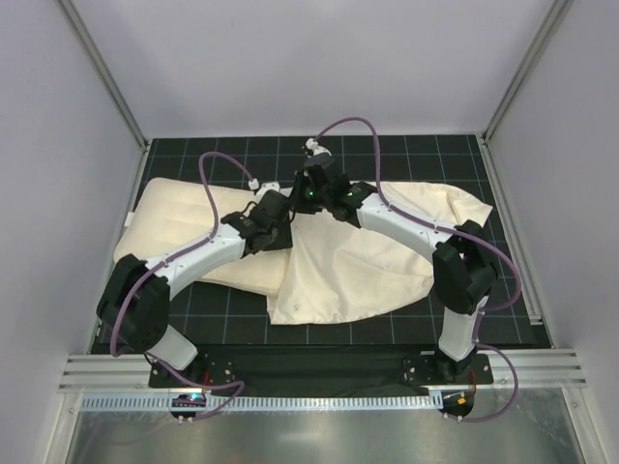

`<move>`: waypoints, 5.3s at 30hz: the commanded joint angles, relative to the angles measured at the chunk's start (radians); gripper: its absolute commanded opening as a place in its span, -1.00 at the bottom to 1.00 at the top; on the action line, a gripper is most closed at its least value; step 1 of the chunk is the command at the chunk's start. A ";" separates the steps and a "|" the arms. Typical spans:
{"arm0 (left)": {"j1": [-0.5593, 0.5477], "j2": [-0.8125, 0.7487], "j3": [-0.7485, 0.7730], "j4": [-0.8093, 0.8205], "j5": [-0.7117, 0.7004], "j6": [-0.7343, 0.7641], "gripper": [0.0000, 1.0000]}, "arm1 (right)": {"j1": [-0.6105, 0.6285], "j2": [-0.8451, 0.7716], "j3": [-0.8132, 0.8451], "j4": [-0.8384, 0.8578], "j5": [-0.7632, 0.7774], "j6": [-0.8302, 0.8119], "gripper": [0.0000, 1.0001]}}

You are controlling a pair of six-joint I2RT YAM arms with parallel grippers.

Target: Put the pillow into the pillowcase

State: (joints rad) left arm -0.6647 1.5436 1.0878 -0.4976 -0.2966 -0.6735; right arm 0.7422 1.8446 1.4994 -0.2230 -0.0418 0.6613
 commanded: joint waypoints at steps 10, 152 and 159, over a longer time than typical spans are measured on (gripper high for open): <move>0.151 -0.223 -0.060 -0.039 0.113 0.046 0.49 | -0.009 -0.028 0.009 0.034 -0.018 0.027 -0.92; 0.085 -0.772 -0.534 0.099 -0.161 -0.264 0.99 | 0.135 0.019 0.214 -0.447 0.330 -0.187 0.66; 0.419 -0.702 -0.502 0.093 -0.015 -0.215 0.99 | 0.217 0.125 0.275 -0.503 0.425 -0.138 0.73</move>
State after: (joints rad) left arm -0.3515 0.8150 0.5453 -0.3836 -0.4126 -0.9302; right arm 0.9436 1.9232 1.7157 -0.6888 0.2920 0.5053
